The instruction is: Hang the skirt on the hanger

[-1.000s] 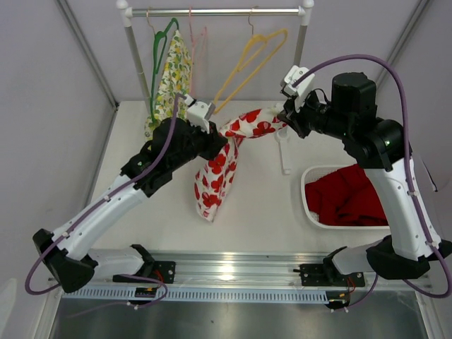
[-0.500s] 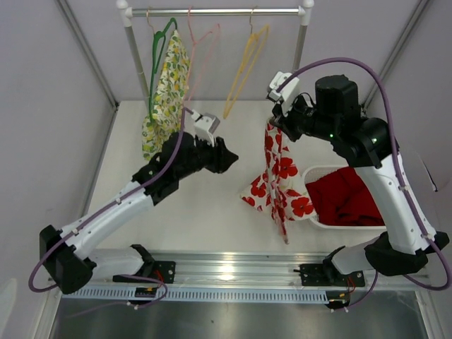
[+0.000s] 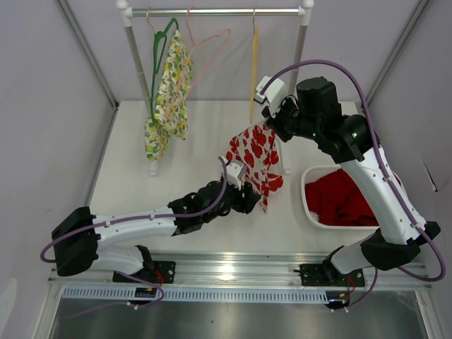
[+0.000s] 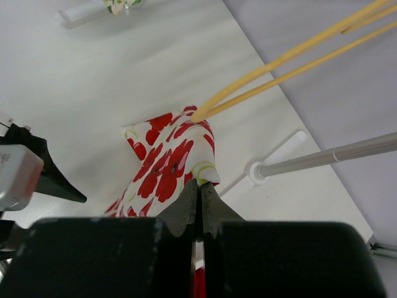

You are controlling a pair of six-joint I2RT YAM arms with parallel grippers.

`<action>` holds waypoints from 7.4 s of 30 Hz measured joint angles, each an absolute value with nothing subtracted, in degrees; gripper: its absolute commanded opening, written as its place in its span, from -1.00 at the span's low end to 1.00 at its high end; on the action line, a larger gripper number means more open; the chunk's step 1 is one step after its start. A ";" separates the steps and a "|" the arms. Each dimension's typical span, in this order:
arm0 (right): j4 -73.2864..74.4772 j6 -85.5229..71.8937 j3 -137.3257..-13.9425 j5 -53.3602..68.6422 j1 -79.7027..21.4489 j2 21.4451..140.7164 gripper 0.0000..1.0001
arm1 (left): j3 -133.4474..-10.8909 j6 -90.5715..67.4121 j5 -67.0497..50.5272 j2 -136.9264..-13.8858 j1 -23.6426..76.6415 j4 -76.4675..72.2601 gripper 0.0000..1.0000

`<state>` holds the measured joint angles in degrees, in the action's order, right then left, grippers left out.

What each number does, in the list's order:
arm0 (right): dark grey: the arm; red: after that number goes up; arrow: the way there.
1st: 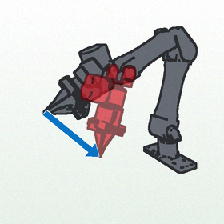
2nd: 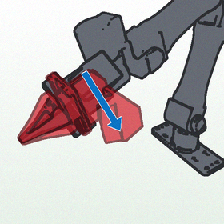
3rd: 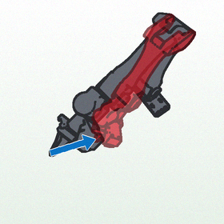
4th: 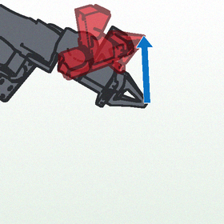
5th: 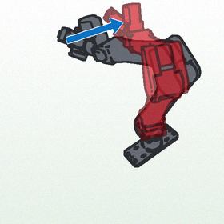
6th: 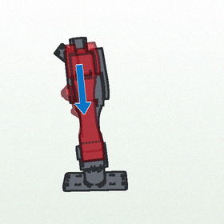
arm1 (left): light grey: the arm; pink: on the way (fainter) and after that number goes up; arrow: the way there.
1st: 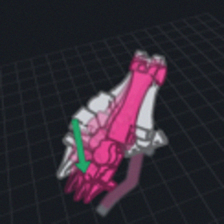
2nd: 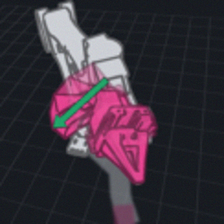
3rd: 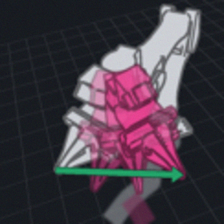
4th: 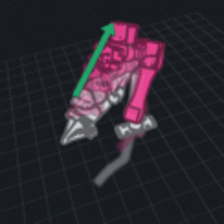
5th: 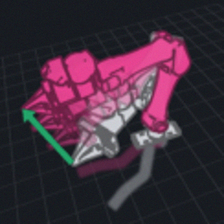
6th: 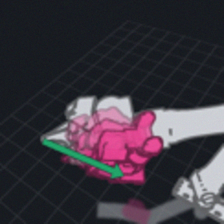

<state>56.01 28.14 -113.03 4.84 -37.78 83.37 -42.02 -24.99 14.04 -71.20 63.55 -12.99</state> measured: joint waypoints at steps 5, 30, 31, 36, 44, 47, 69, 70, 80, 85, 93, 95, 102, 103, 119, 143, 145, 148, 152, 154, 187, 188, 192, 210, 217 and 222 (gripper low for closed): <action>55.81 28.14 -113.03 4.54 -37.78 83.35 -1.00 | -42.02 -24.82 19.40 -75.09 63.57 -14.74 0.25; 55.88 28.08 -113.82 2.35 -38.85 83.85 -1.00 | -77.03 -42.96 57.32 -110.61 82.30 -6.74 0.61; 55.88 28.08 -113.82 2.35 -38.94 83.85 -1.00 | -80.93 -45.82 58.61 -112.20 82.19 -1.80 0.59; 55.88 27.94 -113.82 2.35 -39.16 83.85 -1.00 | -92.03 -58.19 60.38 -117.86 81.12 15.75 0.48; 55.90 27.59 -113.91 2.39 -39.29 83.88 -1.00 | -92.55 -68.01 59.16 -121.03 78.37 29.36 0.46; 55.88 27.46 -114.06 2.39 -39.33 83.92 -1.00 | -90.80 -68.73 58.35 -121.08 77.49 28.40 0.44; 56.03 28.23 -114.13 -0.05 -39.24 84.99 -1.00 | -68.29 -69.06 53.10 -108.29 76.62 20.03 -1.00; 55.81 28.34 -114.17 -0.49 -39.03 85.17 -1.00 | -65.82 -69.58 53.10 -105.36 76.79 20.62 -1.00; 56.23 28.60 -120.73 -2.17 -31.57 90.21 -1.00 | -55.29 -76.29 57.39 -66.32 79.07 39.88 -1.00; 56.45 28.03 -120.90 -1.13 -28.21 91.44 -1.00 | -57.74 -64.62 59.70 -50.22 68.23 40.12 -1.00; 56.88 25.04 -121.82 4.97 -26.74 94.50 -1.00 | -67.24 -40.86 43.77 -51.62 42.48 27.05 -1.00; 56.88 24.82 -122.45 5.19 -25.89 95.26 -1.00 | -71.44 -37.39 38.89 -56.14 37.85 24.75 -1.00; 57.25 22.92 -130.10 4.86 -21.39 100.90 -1.00 | -88.75 -30.85 23.44 -74.06 27.66 22.09 -1.00; 57.14 22.61 -130.56 4.91 -20.99 101.41 -1.00 | -91.09 -30.15 21.26 -76.23 26.35 22.22 -1.00; 49.23 17.78 -80.55 6.52 -21.37 78.28 -1.00 | -54.61 -31.90 -2.17 -59.70 24.03 23.66 -1.00; 54.78 20.75 -61.65 7.90 -23.88 73.67 0.40 | -35.33 -37.04 -6.92 -51.18 32.03 28.86 0.20; 55.53 21.34 -63.40 7.88 -23.24 73.67 0.40 | -37.26 -35.66 -8.80 -49.93 32.08 30.52 0.27; 56.53 22.00 -67.61 8.32 -21.65 73.69 0.40 | -41.19 -33.93 -11.03 -47.64 32.10 32.73 0.30; 57.25 22.94 -72.82 9.43 -20.60 73.65 0.36 | -48.10 -32.47 -12.60 -44.84 32.14 34.15 0.29; 57.36 23.29 -74.67 10.17 -20.43 73.58 0.35 | -52.69 -32.38 -11.73 -44.21 32.25 34.09 0.29; 55.81 20.14 -83.81 18.79 -6.74 71.79 0.23 | -135.90 -2.02 47.57 -119.04 50.50 8.23 0.52; 55.86 20.16 -83.81 19.03 -6.57 71.72 0.23 | -134.72 -2.63 46.78 -118.69 49.36 8.29 0.50; 55.86 20.18 -83.81 19.77 -6.09 71.66 0.23 | -133.93 -5.30 42.39 -118.32 45.39 10.13 0.48; 55.81 20.64 -83.81 20.51 -4.91 71.61 0.12 | -135.24 -12.23 24.53 -117.80 40.69 14.61 -0.88; 55.77 20.67 -83.81 21.02 -4.36 71.61 0.11 | -135.24 -11.51 23.55 -117.80 40.69 14.55 -1.00; 55.72 20.88 -83.81 21.10 -4.29 71.61 0.11 | -135.24 -11.33 23.27 -117.71 40.69 14.46 -1.00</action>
